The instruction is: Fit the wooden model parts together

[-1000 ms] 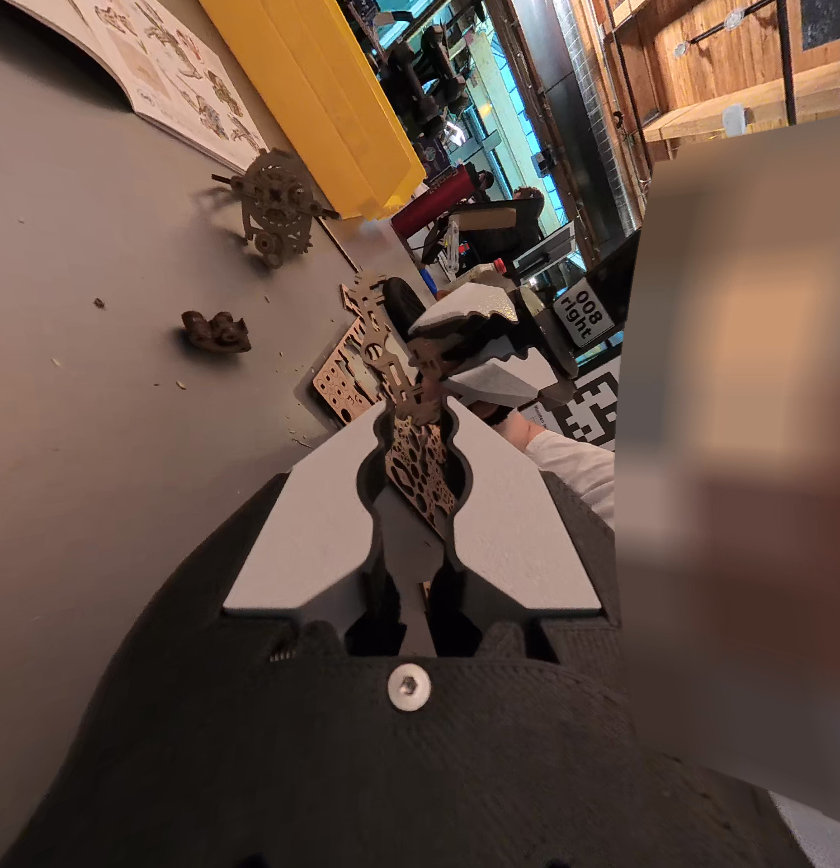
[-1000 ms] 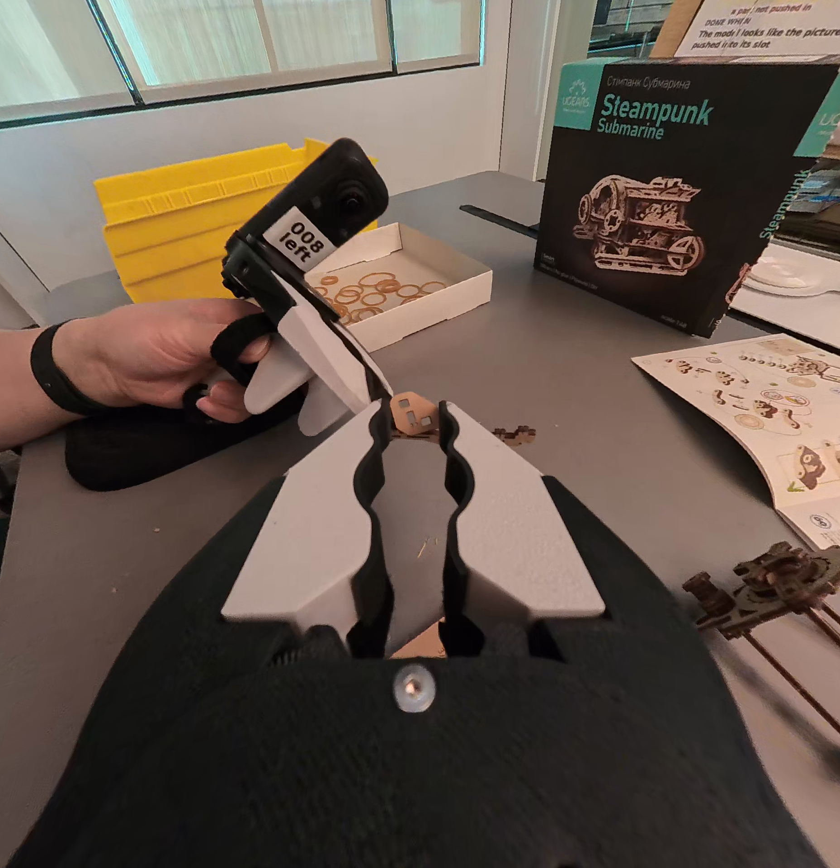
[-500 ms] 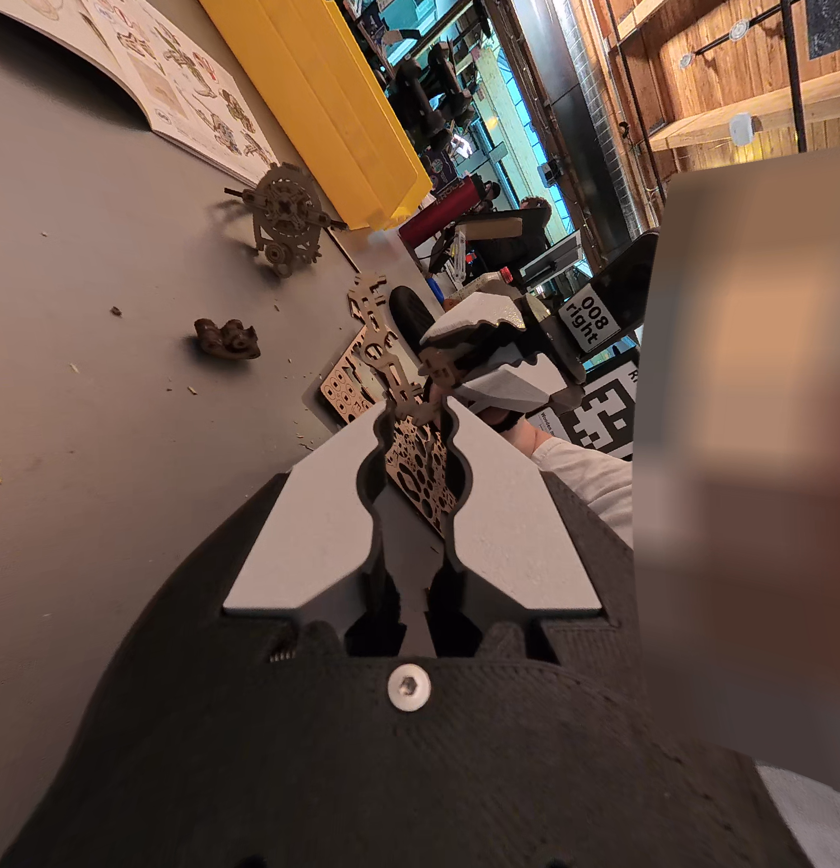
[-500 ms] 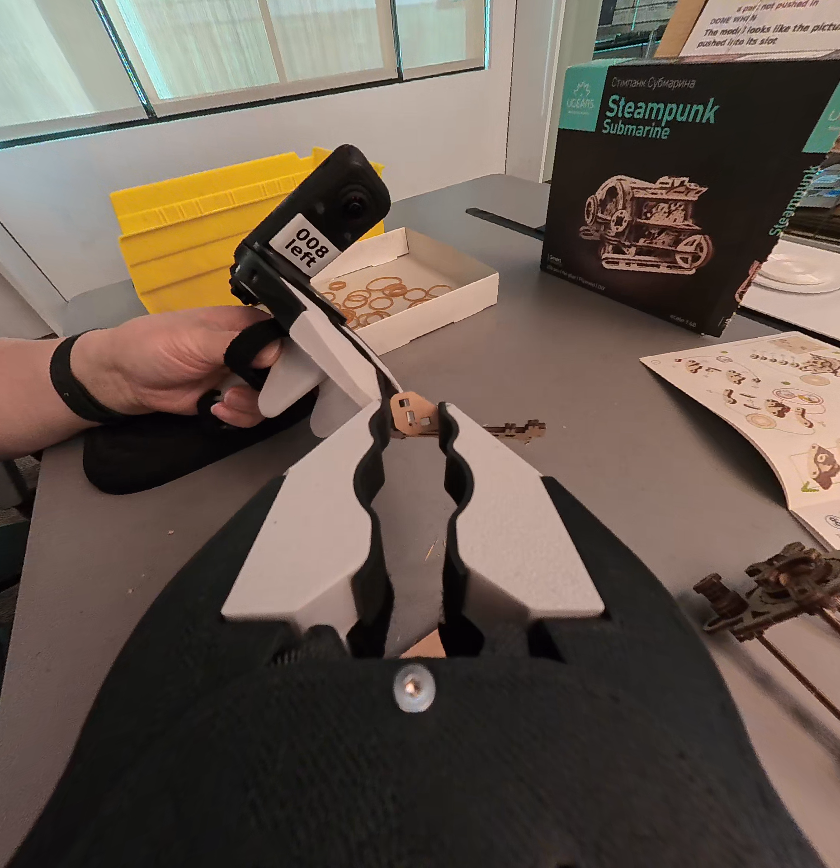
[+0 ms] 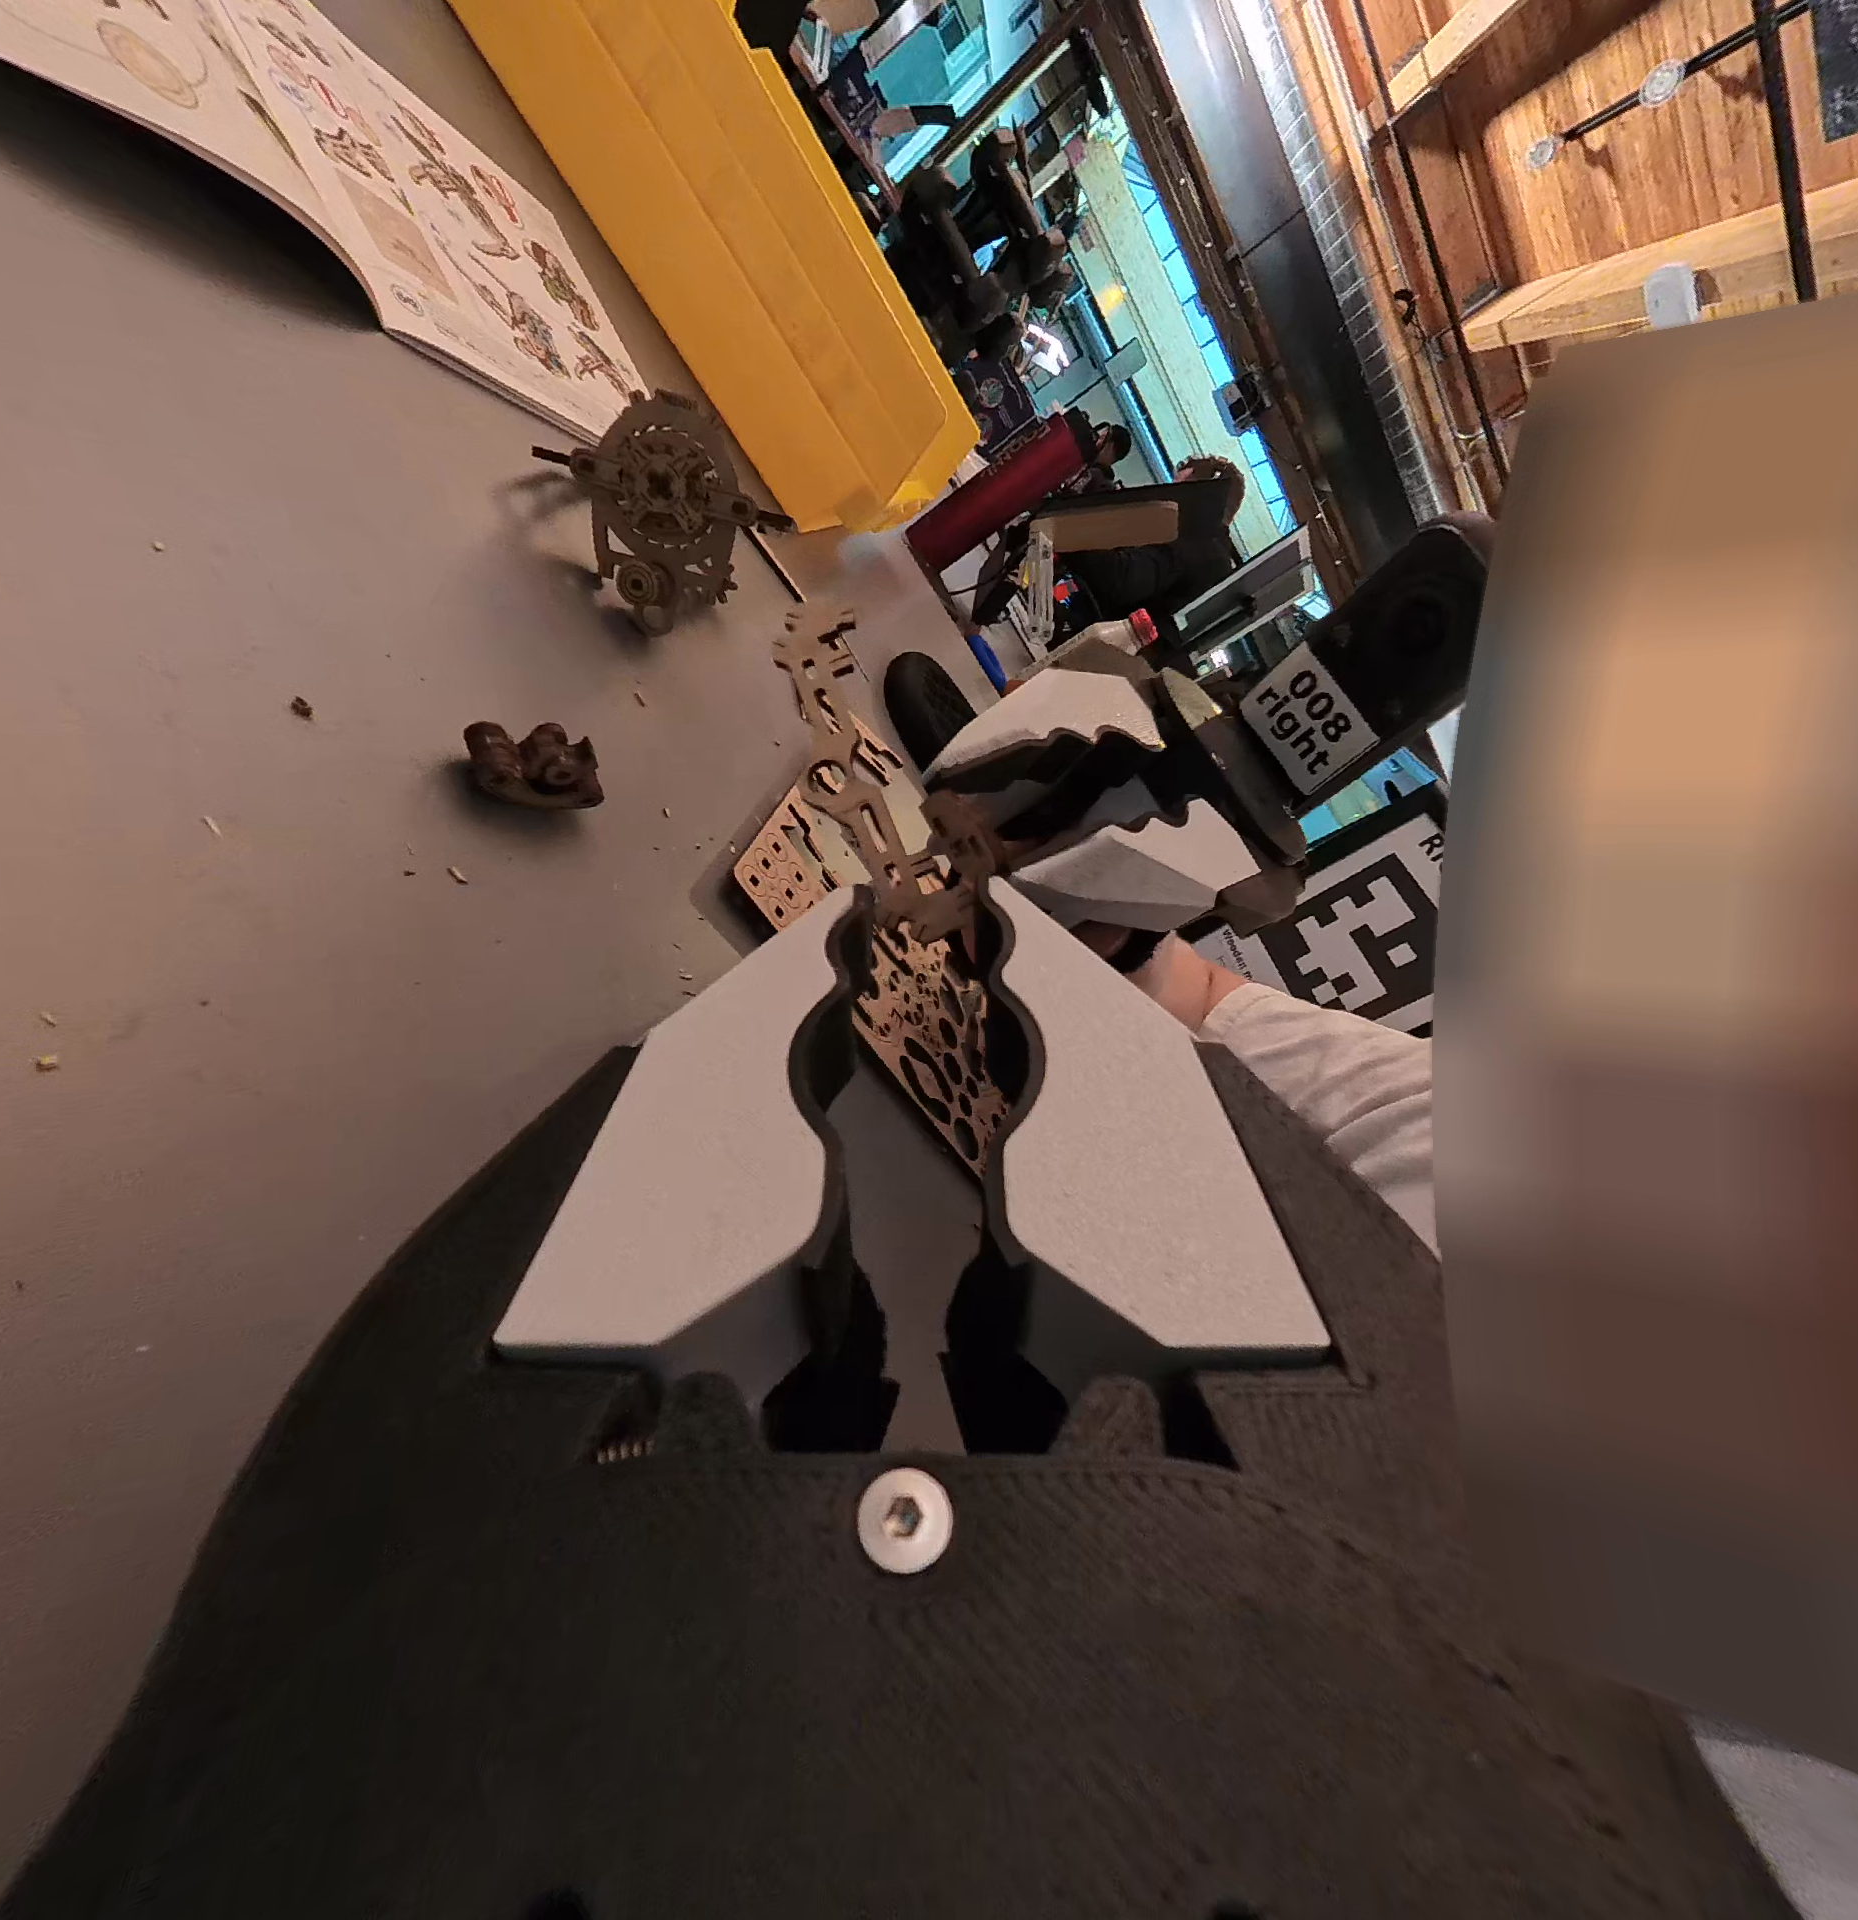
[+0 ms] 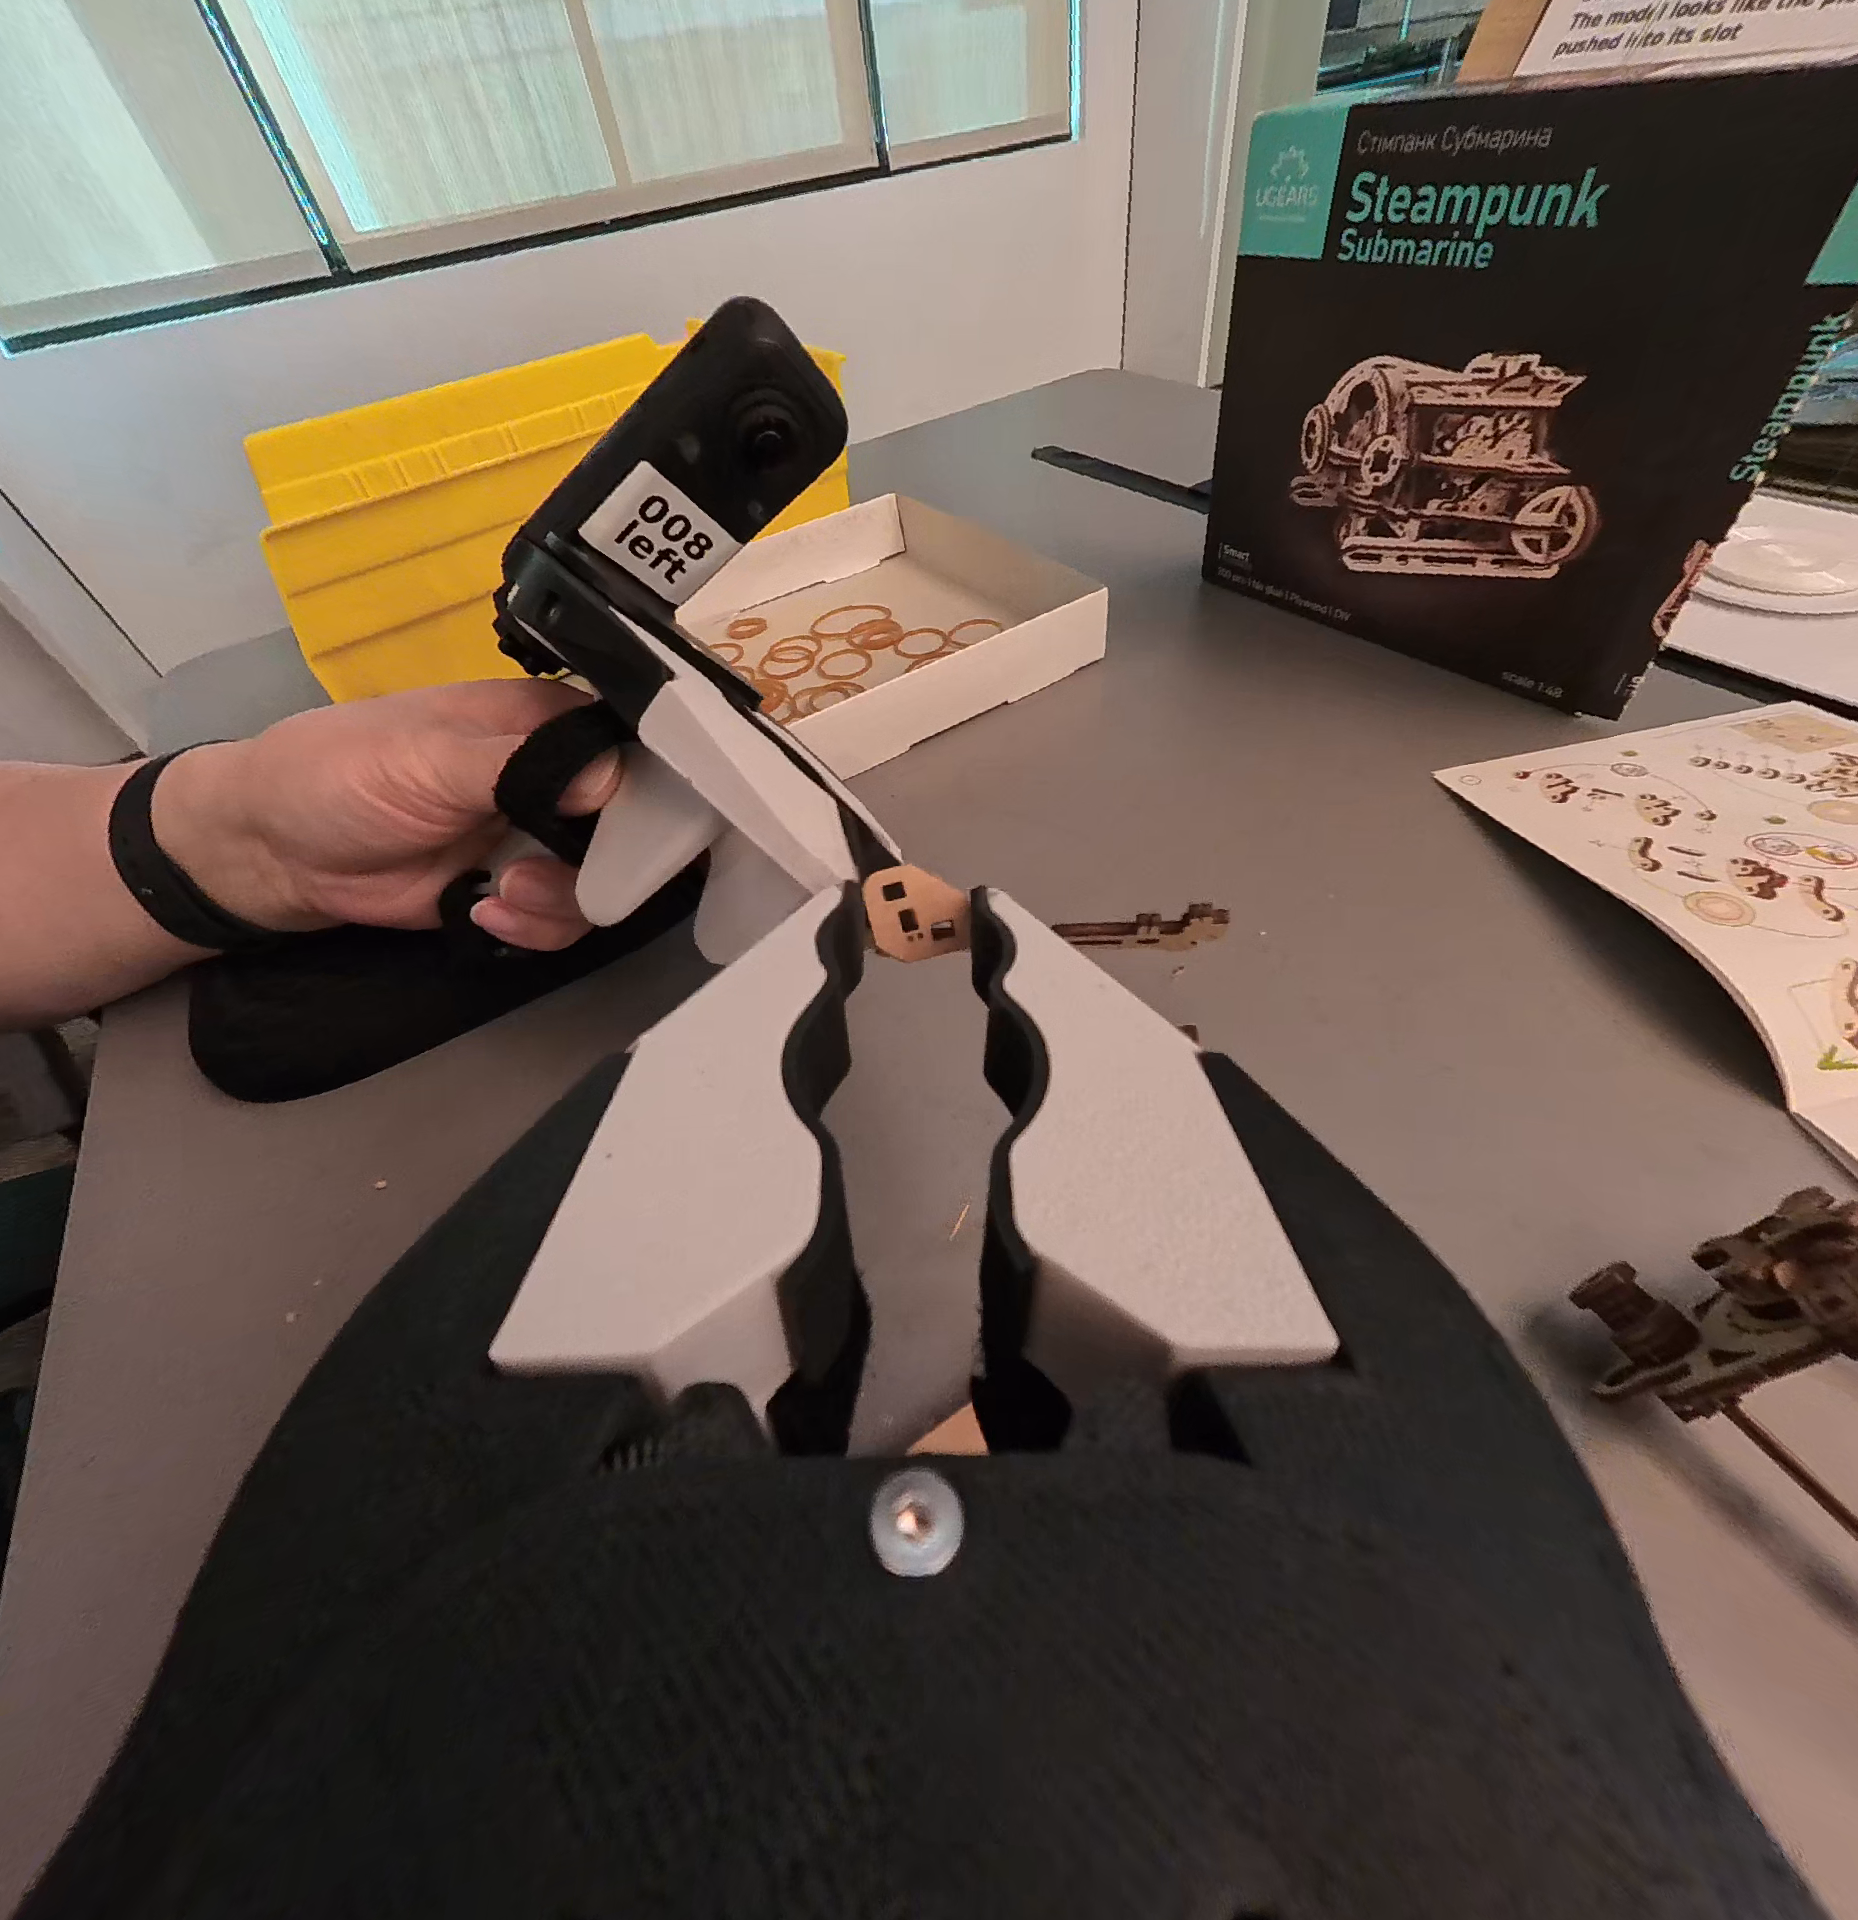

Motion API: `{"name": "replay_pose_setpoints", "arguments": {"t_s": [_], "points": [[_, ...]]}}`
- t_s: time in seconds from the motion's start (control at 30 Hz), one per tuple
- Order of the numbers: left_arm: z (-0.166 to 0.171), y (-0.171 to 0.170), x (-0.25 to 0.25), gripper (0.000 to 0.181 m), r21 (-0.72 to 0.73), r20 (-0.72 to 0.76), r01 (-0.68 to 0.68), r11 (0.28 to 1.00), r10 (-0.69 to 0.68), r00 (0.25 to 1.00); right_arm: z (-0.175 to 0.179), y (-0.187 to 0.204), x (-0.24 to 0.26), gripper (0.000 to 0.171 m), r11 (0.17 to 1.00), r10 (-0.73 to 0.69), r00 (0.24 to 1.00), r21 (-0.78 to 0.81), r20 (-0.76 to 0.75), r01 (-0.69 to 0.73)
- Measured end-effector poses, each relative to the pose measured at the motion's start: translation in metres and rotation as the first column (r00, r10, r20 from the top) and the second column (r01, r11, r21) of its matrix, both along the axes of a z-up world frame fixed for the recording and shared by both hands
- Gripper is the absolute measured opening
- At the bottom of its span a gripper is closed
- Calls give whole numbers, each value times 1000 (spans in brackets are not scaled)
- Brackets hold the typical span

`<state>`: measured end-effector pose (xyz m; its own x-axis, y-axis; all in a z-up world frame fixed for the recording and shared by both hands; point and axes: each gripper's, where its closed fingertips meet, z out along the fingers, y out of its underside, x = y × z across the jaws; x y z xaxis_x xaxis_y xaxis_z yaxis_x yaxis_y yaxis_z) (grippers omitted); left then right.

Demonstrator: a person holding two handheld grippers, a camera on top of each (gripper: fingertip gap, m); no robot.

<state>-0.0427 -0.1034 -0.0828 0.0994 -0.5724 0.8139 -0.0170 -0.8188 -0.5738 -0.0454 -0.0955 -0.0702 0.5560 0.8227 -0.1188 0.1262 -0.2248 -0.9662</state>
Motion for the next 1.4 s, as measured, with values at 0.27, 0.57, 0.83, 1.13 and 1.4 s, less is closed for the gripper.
{"name": "replay_pose_setpoints", "arguments": {"t_s": [0.27, 0.57, 0.83, 1.13, 1.4], "points": [[-4, 2, -1, 17, -19, -11, -14, 1000, 14, 1000, -4, 2, -1, 19, 1000, 3, 1000, -5, 4, -3], [3, 22, -21, 17, -22, -2, -111, 994, 111, 994, -54, -10, -6, 19, 982, 86, 966, -182, 242, -42], [1, 24, -22, 17, -34, -5, -110, 993, 110, 994, -85, -30, -13, 39, 935, 195, 924, -346, 329, -74], [6, 26, -26, 17, -30, 12, -113, 993, 113, 993, -86, -21, -4, 34, 935, 353, 829, -174, 434, -308], [3, 28, -27, 17, -42, 7, -112, 993, 112, 994, -88, -55, -13, 22, 867, 483, 795, -327, 366, -376]]}}
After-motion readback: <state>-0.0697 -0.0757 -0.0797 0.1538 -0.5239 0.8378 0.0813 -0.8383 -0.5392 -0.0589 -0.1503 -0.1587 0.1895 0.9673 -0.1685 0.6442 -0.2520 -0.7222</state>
